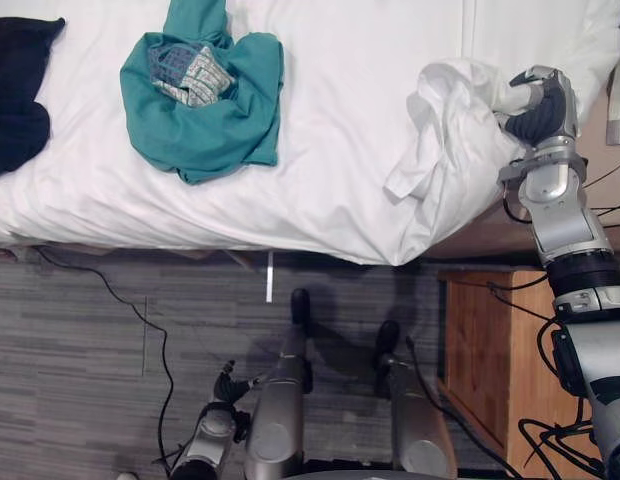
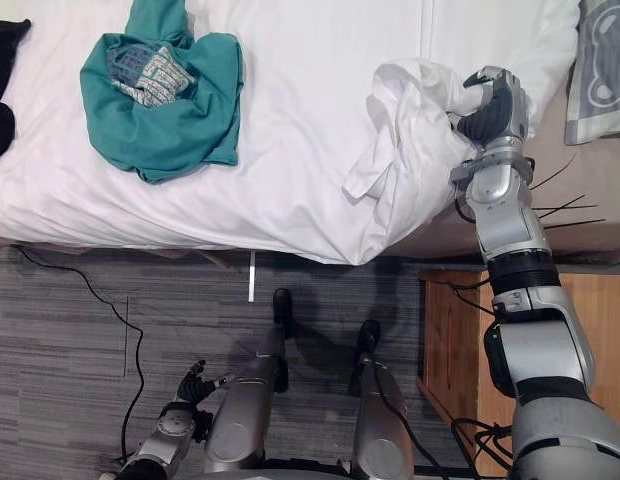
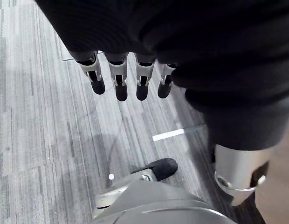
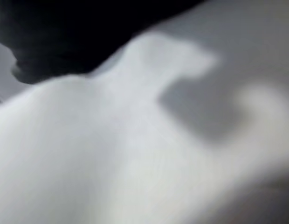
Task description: Tidy the bed and pick cloth on bed and put in laundry
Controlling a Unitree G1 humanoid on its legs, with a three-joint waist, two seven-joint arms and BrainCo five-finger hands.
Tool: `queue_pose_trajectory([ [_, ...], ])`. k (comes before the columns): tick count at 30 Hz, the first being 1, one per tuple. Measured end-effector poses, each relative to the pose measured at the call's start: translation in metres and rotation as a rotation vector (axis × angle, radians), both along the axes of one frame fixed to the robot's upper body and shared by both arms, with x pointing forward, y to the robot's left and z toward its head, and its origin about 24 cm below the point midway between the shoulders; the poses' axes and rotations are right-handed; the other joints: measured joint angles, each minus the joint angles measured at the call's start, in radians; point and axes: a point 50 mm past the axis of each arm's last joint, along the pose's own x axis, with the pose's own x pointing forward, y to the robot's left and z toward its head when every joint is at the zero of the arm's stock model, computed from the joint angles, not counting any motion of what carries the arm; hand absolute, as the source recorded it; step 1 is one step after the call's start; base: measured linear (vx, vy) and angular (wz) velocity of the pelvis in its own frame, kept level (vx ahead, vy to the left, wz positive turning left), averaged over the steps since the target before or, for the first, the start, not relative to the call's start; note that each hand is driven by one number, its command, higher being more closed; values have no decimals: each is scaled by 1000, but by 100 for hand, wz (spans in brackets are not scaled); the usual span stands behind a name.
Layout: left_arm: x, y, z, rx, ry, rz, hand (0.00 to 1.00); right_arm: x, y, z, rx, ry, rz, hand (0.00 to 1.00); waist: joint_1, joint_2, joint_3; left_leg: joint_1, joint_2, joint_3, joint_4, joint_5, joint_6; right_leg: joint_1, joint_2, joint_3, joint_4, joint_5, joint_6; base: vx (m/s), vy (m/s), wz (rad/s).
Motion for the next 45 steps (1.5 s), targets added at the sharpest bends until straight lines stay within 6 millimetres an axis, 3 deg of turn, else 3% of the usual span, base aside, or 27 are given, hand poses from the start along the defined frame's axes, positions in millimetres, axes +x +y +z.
queue_pose_trajectory([
  [4, 2, -1, 1, -3, -10, -5, 0, -13, -19, -18, 50, 16, -38, 100, -4, -2, -1, 37, -1, 3, -2, -1, 0, 35, -1, 3, 4, -8, 1, 0, 0, 0],
  [8, 2, -2, 2, -7, -12, -7, 0, -35, -55, -45, 137, 34, -150, 100, -30, -6, -4, 65, -9, 5, -1, -1, 0, 64, -9, 7, 0, -14, 10, 0, 1, 2],
  [9, 1, -1, 2, -7, -10, -7, 0, -39, -61, -47, 154, 24, -165, 0, -31, -9, -10, 68, -11, 8, -1, -1, 0, 64, -11, 11, -1, -14, 11, 38, 9, 1],
  [12, 0, -2, 0, -18, 0, -15, 0, -52, -78, -62, 213, 40, -224, 0, -32, -16, -49, 78, -15, 14, 0, -1, -1, 82, -15, 12, -12, -9, 18, 58, -3, 2],
  [20, -15, -1, -7, -46, 61, 8, 0, -78, -106, -117, 723, -12, -350, 0, -31, -40, -133, 160, -22, 46, 0, -32, -2, 182, -20, 35, -80, 4, 36, 63, 5, -6],
  [23, -30, 9, -13, -47, 113, 79, 0, -120, -134, -155, 904, -21, -598, 0, -35, -68, -164, 194, -24, 55, -1, -49, 1, 222, -20, 42, -105, 6, 38, 83, 6, -9],
  [24, -39, 12, -16, -44, 142, 101, 0, -143, -146, -167, 936, -40, -717, 0, -59, -81, -187, 194, -27, 57, -1, -51, 3, 220, -21, 47, -109, 6, 38, 70, 10, -12],
  [25, -42, 13, -17, -44, 152, 109, 0, -151, -150, -168, 944, -57, -752, 0, -66, -84, -193, 195, -32, 58, -1, -51, 3, 220, -21, 50, -111, 8, 39, 48, 18, -18],
  [26, -48, 15, -19, -44, 168, 127, 0, -163, -156, -165, 942, -101, -803, 0, -81, -85, -206, 197, -32, 63, -1, -52, 2, 220, -21, 59, -118, 14, 40, 36, 18, -33],
  [27, -53, 13, -22, -51, 192, 136, 0, -175, -162, -151, 903, -191, -840, 0, -103, -85, -211, 212, -31, 68, -2, -55, -1, 231, -18, 77, -133, 24, 40, 19, 10, -34],
  [31, -57, 11, -25, -56, 217, 140, 0, -187, -161, -120, 810, -333, -844, 0, -115, -77, -232, 239, -16, 91, -8, -75, -8, 249, -4, 99, -164, 34, 44, -54, -2, -34],
  [32, -58, 10, -25, -59, 217, 139, 0, -187, -160, -115, 794, -352, -832, 100, -115, -74, -241, 238, -12, 90, -8, -82, -10, 254, 2, 99, -174, 35, 44, -57, -3, -2],
  [35, -57, 10, -25, -60, 217, 138, 0, -168, -148, -100, 713, -327, -721, 100, -114, -66, -251, 225, -6, 88, -8, -83, -8, 246, 11, 110, -179, 35, 44, -85, 9, 2],
  [37, -57, 10, -25, -61, 215, 136, 0, -132, -125, -79, 643, -290, -537, 100, -110, -57, -257, 184, 1, 83, -8, -83, -8, 205, 13, 124, -183, 54, 37, -63, -5, -3],
  [41, -55, 10, -24, -65, 200, 119, 0, -89, -88, -42, 580, -303, -294, 100, -103, -43, -233, 127, -2, 65, -8, -82, -9, 159, 14, 120, -192, 87, 33, -34, -11, 7],
  [45, -46, 4, -22, -68, 182, 68, 0, -59, -58, 4, 509, -352, -112, 100, -54, -10, -166, 78, -4, 47, -7, -82, -9, 115, 11, 112, -186, 97, 28, -16, -15, 11],
])
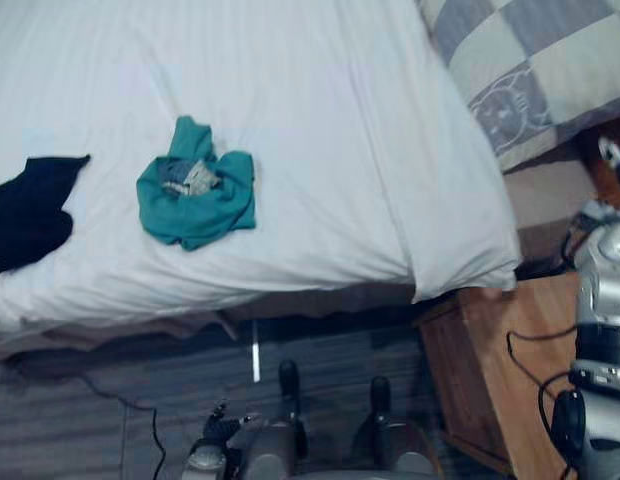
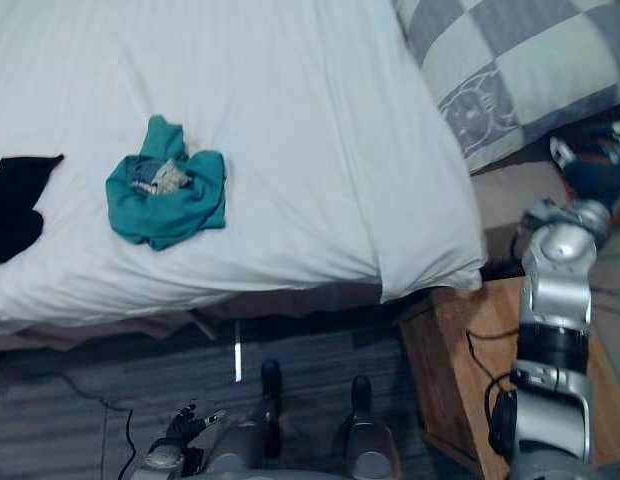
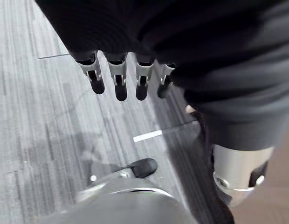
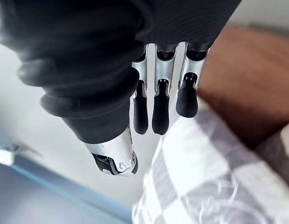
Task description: Tidy the bed and pick cloth on bed and put in laundry
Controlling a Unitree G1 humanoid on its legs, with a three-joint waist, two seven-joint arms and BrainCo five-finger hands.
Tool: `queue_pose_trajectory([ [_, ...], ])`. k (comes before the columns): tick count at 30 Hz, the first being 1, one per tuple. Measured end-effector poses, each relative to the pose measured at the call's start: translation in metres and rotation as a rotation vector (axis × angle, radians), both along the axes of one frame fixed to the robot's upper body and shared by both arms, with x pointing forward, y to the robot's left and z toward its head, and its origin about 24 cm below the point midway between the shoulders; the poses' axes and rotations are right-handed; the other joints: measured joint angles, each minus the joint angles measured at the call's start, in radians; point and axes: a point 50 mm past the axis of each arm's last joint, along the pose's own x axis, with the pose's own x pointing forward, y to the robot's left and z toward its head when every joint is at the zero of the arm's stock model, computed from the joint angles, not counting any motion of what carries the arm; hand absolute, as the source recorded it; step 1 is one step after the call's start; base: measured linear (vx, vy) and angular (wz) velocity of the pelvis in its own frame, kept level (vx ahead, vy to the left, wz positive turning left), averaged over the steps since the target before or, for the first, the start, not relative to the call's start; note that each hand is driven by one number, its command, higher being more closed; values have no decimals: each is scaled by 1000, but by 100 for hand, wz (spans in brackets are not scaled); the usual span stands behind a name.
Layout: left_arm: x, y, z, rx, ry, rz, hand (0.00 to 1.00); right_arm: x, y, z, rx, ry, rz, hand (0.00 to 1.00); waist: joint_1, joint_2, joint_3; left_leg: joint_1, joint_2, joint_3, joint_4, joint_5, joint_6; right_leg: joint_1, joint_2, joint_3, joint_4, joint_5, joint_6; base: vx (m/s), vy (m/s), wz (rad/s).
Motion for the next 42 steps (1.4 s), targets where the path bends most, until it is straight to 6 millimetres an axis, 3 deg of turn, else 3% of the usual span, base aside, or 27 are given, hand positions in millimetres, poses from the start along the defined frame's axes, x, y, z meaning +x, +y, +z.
queue_pose_trajectory([
  [3, 4, -1, 1, -15, -20, 14, 0, 14, 12, 15, -11, -21, 44, 100, 8, 19, 64, -51, 3, -18, 1, 24, -5, -52, -1, -24, 34, 3, -6, -2, -27, 22],
  [6, 23, -7, 9, -23, -88, 4, 0, 22, 9, 8, 24, 19, 39, 100, 31, 40, 114, -107, -1, -27, 6, 78, 3, -135, -10, -29, 109, -21, 1, 18, -34, 8],
  [10, 42, -12, 17, -28, -143, -16, 0, 31, -3, -29, 135, 150, 9, 100, 32, 48, 138, -154, -45, -31, 8, 102, 29, -242, -56, -26, 254, -91, 15, 100, -22, 21],
  [16, 56, -14, 23, -18, -181, -12, 0, 25, 5, -59, 235, 91, 32, 100, 29, 37, 152, -135, -58, -15, 8, 85, 25, -252, -74, -13, 309, -138, 9, 62, -33, 2],
  [20, 56, -9, 24, 7, -185, 10, 0, 11, 18, -116, 330, 182, 63, 100, 21, 6, 164, -49, -46, -10, 8, 61, 19, -153, -53, -13, 275, -154, 5, 28, -70, -5],
  [21, 55, -8, 23, 15, -180, 10, 0, 3, 19, -137, 367, 229, 60, 0, 19, -2, 160, -20, -43, -10, 8, 55, 17, -117, -48, -17, 258, -155, 4, 55, -40, 1],
  [22, 54, -7, 23, 22, -176, 7, 0, -2, 20, -150, 388, 264, 56, 0, 17, -8, 157, -5, -42, -10, 8, 51, 15, -98, -46, -18, 250, -156, 4, 77, -55, 0],
  [25, 47, -1, 20, 49, -147, 25, 0, -42, 40, -247, 514, 604, 49, 0, -10, -46, 120, 56, -40, -10, 8, 34, 17, -15, -41, -25, 205, -157, 6, 115, -49, 2],
  [27, 46, -10, 18, 37, -139, -1, 0, -118, 54, -336, 641, 1029, -6, 0, -21, -53, 86, 89, -50, -16, 11, 20, 18, 43, -53, -48, 186, -163, 15, 179, -9, 25],
  [28, 46, -16, 17, 24, -138, -21, 0, -165, 73, -371, 724, 1236, -22, 0, -29, -58, 84, 86, -56, -6, 74, -13, 14, 73, -74, -60, 190, -171, 26, 154, 7, 29],
  [29, 46, -17, 17, 20, -139, -24, 0, -181, 79, -381, 750, 1296, -24, 0, -35, -60, 83, 78, -61, 9, 104, -19, 9, 83, -91, -66, 192, -171, 26, 94, 34, 27],
  [30, 46, -18, 17, 23, -137, -33, 0, -215, 89, -396, 790, 1422, -29, 0, -51, -69, 79, 65, -73, 67, 175, -21, 6, 114, -118, -78, 188, -172, 27, 28, 51, 17],
  [31, 43, -17, 16, 30, -129, -34, 0, -235, 94, -402, 799, 1489, -32, 0, -57, -72, 74, 63, -71, 118, 220, -36, -11, 138, -131, -82, 182, -171, 27, -15, 76, 2],
  [32, 37, -15, 14, 33, -119, -22, 0, -255, 94, -406, 796, 1552, -39, 0, -57, -64, 56, 56, -41, 196, 293, -102, -11, 160, -133, -89, 171, -171, 28, -51, 83, -27],
  [34, 24, -11, 9, 35, -82, 10, 0, -276, 87, -407, 774, 1611, -62, 0, -55, -41, 16, 50, 17, 276, 359, -184, 58, 171, -132, -97, 186, -173, 36, -86, 78, -45],
  [35, 19, -9, 7, 36, -67, 22, 0, -280, 83, -407, 766, 1620, -71, 0, -56, -35, 4, 52, 31, 282, 357, -199, 58, 170, -138, -100, 192, -173, 42, -77, 97, -24],
  [36, 17, -5, 6, 42, -60, 42, 0, -279, 81, -406, 754, 1624, -71, 0, -56, -49, -5, 42, 21, 321, 387, -213, 65, 163, -181, -106, 201, -172, 58, -42, 112, 9],
  [38, 16, 11, 9, 71, -66, 71, 0, -276, 86, -407, 761, 1617, -57, 0, -57, -98, -33, -60, 57, 318, 611, -265, 94, 140, -268, -128, 199, -154, 99, -42, 227, 36],
  [39, 14, 23, 10, 98, -65, 85, 0, -273, 89, -407, 767, 1614, -42, 0, -56, -121, -48, -98, 111, 269, 673, -293, 66, 143, -308, -133, 173, -138, 122, -37, 386, 44],
  [40, 9, 31, 10, 112, -50, 105, 0, -271, 89, -407, 767, 1612, -27, 0, -56, -118, -54, -111, 186, 182, 652, -299, 39, 158, -330, -138, 150, -127, 140, -10, 406, 42],
  [42, -4, 33, 5, 122, -9, 115, 0, -266, 86, -406, 763, 1599, -25, 0, -54, -92, -71, -112, 288, 56, 557, -269, -4, 171, -359, -141, 136, -112, 183, 37, 536, 29],
])
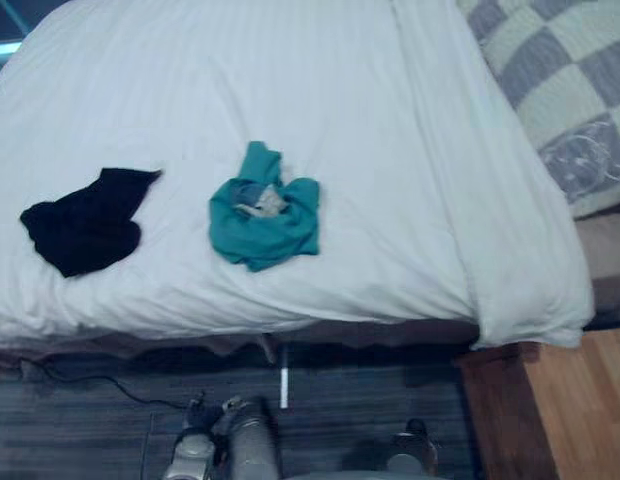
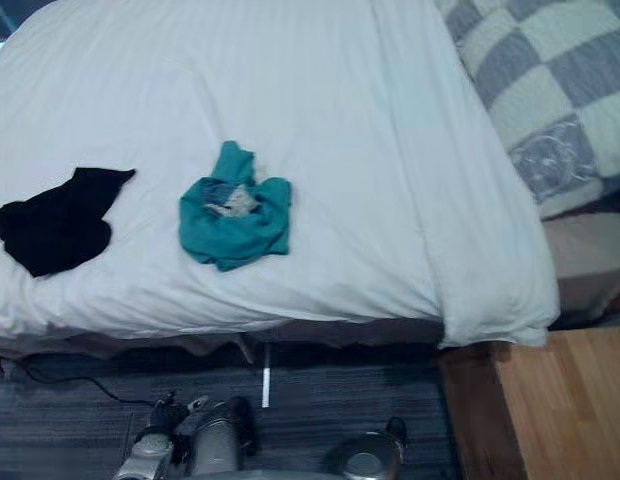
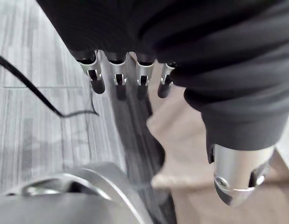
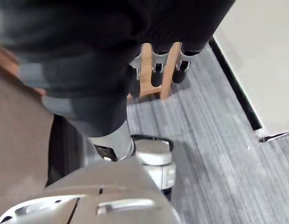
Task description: Tidy the bed and pick cloth on bed and put in laundry
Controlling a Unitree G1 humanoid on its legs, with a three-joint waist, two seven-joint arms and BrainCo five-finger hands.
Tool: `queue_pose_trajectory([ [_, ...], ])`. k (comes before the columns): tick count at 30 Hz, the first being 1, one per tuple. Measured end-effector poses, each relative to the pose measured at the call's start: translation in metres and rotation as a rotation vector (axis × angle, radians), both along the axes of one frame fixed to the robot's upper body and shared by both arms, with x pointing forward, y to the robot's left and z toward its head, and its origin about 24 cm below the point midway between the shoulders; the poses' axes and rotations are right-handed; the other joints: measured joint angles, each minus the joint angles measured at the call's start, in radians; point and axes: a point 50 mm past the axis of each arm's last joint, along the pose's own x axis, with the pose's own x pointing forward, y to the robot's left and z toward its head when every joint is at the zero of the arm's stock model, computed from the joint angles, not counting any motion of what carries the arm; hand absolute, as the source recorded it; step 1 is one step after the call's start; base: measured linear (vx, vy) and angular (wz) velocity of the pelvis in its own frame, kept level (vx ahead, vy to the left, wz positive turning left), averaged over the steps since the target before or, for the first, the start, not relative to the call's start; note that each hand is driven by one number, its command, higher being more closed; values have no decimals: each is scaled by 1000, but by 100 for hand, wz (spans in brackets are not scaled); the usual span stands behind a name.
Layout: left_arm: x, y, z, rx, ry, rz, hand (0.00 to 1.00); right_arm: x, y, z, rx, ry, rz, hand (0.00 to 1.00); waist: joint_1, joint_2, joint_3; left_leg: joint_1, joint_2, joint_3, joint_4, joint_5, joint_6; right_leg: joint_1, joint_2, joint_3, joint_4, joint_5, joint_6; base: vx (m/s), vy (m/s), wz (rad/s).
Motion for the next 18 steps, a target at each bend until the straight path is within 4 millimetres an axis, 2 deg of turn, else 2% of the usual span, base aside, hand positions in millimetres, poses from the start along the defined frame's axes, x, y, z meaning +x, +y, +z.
queue_pose_trajectory([
  [1, -6, -2, -3, -7, 18, 3, 0, 0, -2, 0, -2, 0, -2, 0, 0, 12, -8, 16, 20, -24, -35, 11, -6, 6, -6, -3, -4, 0, 1, 98, 848, 38],
  [2, -14, 2, -5, 1, 47, 10, 0, 3, 1, -1, 10, -6, -20, 0, -7, -1, -12, 20, -1, 3, -27, 59, -169, 50, -70, 15, -51, 0, 22, 106, 694, 47],
  [3, -16, 17, -1, 47, 58, 19, 0, 1, 13, -5, 41, 8, -59, 0, -4, -54, -34, -9, -60, 11, 29, 15, -151, 64, -71, 46, -75, 8, 22, 129, 618, 40],
  [4, -16, 21, 0, 63, 57, 21, 0, 0, 14, -5, 48, 12, -66, 0, 2, -61, -42, -19, -62, 14, 72, 0, -158, 65, -58, 39, -79, 35, 6, 159, 378, -23],
  [5, -27, 23, -3, 72, 90, 34, 0, 2, 15, -5, 53, -9, -85, 0, 12, -65, -50, -12, -59, 45, 144, -83, -130, 66, -70, 29, -109, 200, 9, 164, 623, -71],
  [6, -29, 24, -3, 76, 103, 37, 0, 7, 15, -4, 51, -30, -93, 0, 24, -80, -59, 18, -71, 108, 144, -110, -101, 36, -104, 8, -102, 292, -25, 148, 640, -94],
  [7, -31, 22, -4, 71, 109, 36, 0, 11, 14, -3, 37, -44, -102, 0, 30, -88, -65, 44, -81, 152, 126, -112, -80, 7, -127, -21, -74, 320, -78, 112, 587, -88],
  [8, -28, 15, -6, 53, 104, 29, 0, 16, 8, -1, 18, -53, -87, 0, 16, -79, -64, 97, -94, 199, 78, -102, -53, -76, -121, -86, 118, 198, -135, 109, 341, -84],
  [9, -26, 10, -7, 45, 102, 7, 0, 20, 11, -1, 24, -61, -57, 0, 4, -64, -59, 146, -103, 222, 16, -82, -39, -112, -51, -107, 235, 82, -89, 95, 301, -77],
  [10, -26, 8, -7, 43, 104, -7, 0, 24, 12, 0, 26, -70, -38, 0, -1, -55, -54, 180, -106, 240, -35, -62, -35, -124, 11, -98, 274, 13, -68, 66, 223, -54],
  [11, -22, 3, -8, 36, 105, -42, 0, 30, 20, 1, 39, -95, -9, 0, -18, -27, -53, 239, -113, 259, -152, -5, -32, -123, 167, -80, 285, -94, -69, 63, 140, -20],
  [12, -16, -2, -8, 22, 97, -74, 0, 31, 23, 2, 50, -111, 11, 0, -33, -7, -51, 270, -124, 261, -236, 44, -29, -108, 284, -65, 225, -129, -109, 61, 97, 12],
  [13, -10, -7, -7, 8, 86, -92, 0, 30, 22, 3, 47, -117, 30, 0, -40, 2, -49, 286, -142, 256, -289, 75, -26, -72, 363, -41, 118, -147, -148, 42, 70, 70],
  [14, 4, -21, -7, -32, 55, -110, 0, 31, 19, 4, 43, -134, 45, 0, -61, 32, -25, 304, -170, 219, -344, 105, -23, 14, 430, 40, -8, -99, -204, 18, 72, 72],
  [15, 6, -29, -7, -54, 50, -128, 0, 30, 17, 5, 39, -134, 46, 0, -59, 40, -19, 318, -189, 207, -365, 117, -18, 28, 430, 65, -16, -89, -208, 35, 91, 82],
  [16, 10, -43, -7, -90, 35, -168, 0, 30, 14, 6, 32, -141, 45, 0, -57, 52, -8, 354, -217, 198, -388, 135, -14, 28, 412, 103, 43, -121, -243, 83, 52, 45],
  [18, 11, -52, -8, -108, 31, -179, 0, 38, 16, 7, 34, -164, 58, 0, -55, 46, -2, 325, -241, 179, -312, 135, -13, 18, 371, 95, 118, -166, -236, 49, -28, 55],
])
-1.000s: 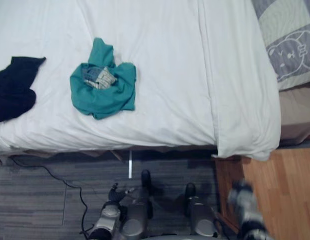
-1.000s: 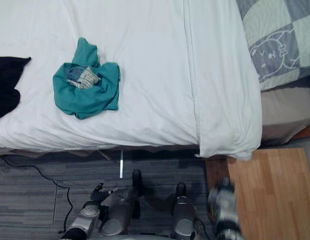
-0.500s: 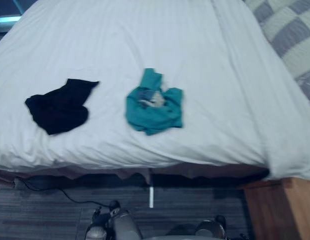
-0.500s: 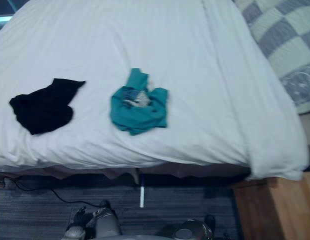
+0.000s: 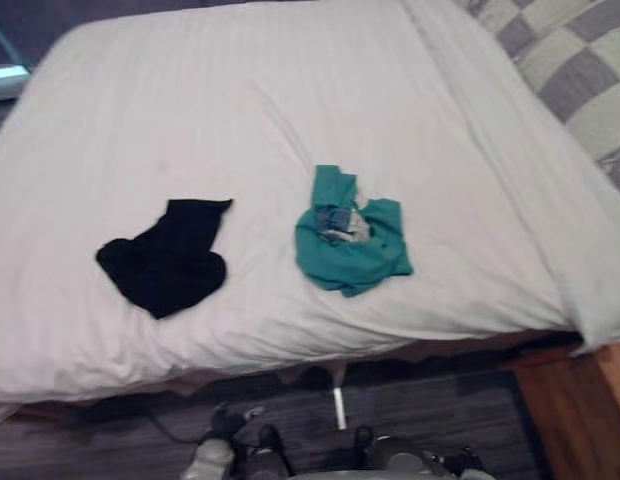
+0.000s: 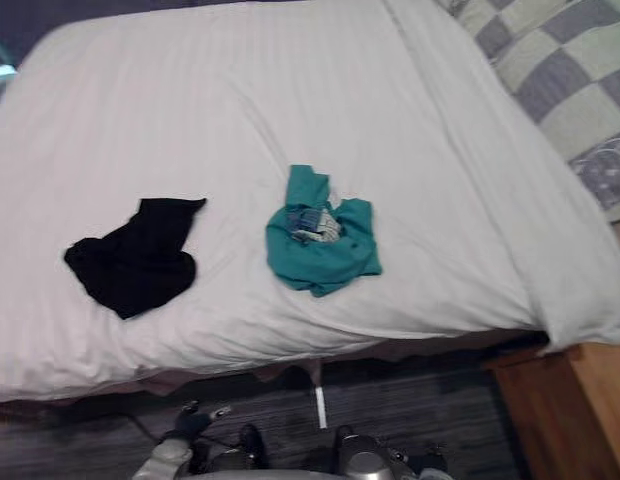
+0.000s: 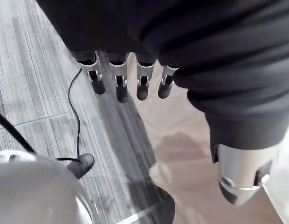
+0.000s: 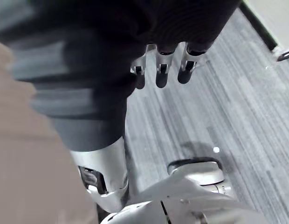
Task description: Tidy the bed and pick cloth on bed and put in laundry
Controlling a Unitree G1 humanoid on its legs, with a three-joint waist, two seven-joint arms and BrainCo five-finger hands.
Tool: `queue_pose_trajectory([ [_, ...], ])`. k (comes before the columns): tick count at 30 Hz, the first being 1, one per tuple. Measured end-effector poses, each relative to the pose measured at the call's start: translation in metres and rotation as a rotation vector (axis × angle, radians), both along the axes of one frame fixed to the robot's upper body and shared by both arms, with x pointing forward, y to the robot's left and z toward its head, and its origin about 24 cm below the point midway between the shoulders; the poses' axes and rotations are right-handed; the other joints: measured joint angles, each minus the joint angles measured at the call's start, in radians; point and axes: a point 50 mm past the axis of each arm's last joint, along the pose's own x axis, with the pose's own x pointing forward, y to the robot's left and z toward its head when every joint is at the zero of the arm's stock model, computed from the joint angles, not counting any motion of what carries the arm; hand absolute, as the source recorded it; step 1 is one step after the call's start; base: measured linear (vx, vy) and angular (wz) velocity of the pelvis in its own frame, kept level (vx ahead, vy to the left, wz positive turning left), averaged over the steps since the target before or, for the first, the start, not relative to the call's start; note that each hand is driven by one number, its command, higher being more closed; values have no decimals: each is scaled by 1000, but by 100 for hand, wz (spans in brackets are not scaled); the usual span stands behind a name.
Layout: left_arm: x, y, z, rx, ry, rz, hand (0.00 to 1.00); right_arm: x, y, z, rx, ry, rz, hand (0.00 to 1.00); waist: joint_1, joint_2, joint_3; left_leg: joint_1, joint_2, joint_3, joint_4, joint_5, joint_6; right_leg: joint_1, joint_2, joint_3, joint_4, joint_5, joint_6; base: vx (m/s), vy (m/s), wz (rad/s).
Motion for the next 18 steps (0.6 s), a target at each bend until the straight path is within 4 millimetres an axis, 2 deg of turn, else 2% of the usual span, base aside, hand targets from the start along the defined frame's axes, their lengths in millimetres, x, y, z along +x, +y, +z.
queue_pose_trajectory([
  [2, 9, -8, 4, -15, -42, -12, 0, 8, -1, 3, -9, -23, 22, 0, 5, -4, 17, -107, 14, -10, 213, 0, 0, 17, -23, -4, -10, -9, -1, -44, -50, 47],
  [4, 15, -14, 8, -26, -75, -14, 0, 8, -5, 4, -21, -22, 26, 0, 29, 9, 29, -157, 41, -28, 342, 6, -9, 46, -28, -12, -25, -7, -4, -56, 10, 11],
  [5, 15, -16, 8, -29, -76, -22, 0, 8, -5, 3, -22, -19, 29, 0, 30, 5, 30, -159, 57, -28, 362, 16, -26, 58, -33, -15, -38, 0, -5, -60, 50, -11],
  [7, 16, -18, 8, -25, -74, -47, 0, 15, -6, 5, -27, -37, 38, 0, 30, 8, 24, -142, 70, 1, 343, -22, 14, 54, -36, -11, -54, 14, 2, -18, 65, -27],
  [8, 14, -18, 7, -22, -63, -50, 0, 19, -6, 7, -29, -46, 51, 0, 25, 9, 24, -113, 82, 9, 280, -35, 34, 51, -36, 2, -49, 21, 11, 52, 122, -32],
  [10, 11, -20, 5, -24, -47, -54, 0, 18, -6, 7, -31, -46, 52, 0, 20, 18, 19, -38, 90, -7, 110, 17, 9, 46, -34, 6, -45, 28, 25, 61, 141, -19],
  [11, 12, -21, 4, -22, -43, -63, 0, 18, -6, 7, -30, -46, 52, 0, 17, 31, 5, 16, 71, -31, -5, 23, -13, 43, -32, 12, -60, 35, 42, 62, 213, 10],
  [13, 18, -21, 7, -5, -56, -95, 0, 18, -4, 7, -19, -50, 57, 0, 6, 25, -3, 46, 49, -34, -120, 33, -29, 44, -34, -4, -94, 49, 62, 24, 219, 29],
  [15, 19, -21, 7, 26, -48, -165, 0, 15, 3, 5, 9, -47, 54, 0, -2, -5, -17, 55, 16, -48, -157, 45, -28, 50, -62, -21, -102, 57, 75, -27, 121, 27],
  [16, 17, -22, 6, 33, -36, -188, 0, 15, 4, 4, 12, -45, 54, 0, -3, -11, -20, 64, 8, -47, -161, 45, -28, 52, -67, -20, -102, 57, 77, -15, 76, -6],
  [18, 13, -22, 4, 39, -17, -199, 0, 23, 6, 6, 3, -55, 106, 0, 16, -17, -25, 90, 0, 6, -183, 49, -23, 25, -82, -6, -79, 59, 81, -46, 66, -45],
])
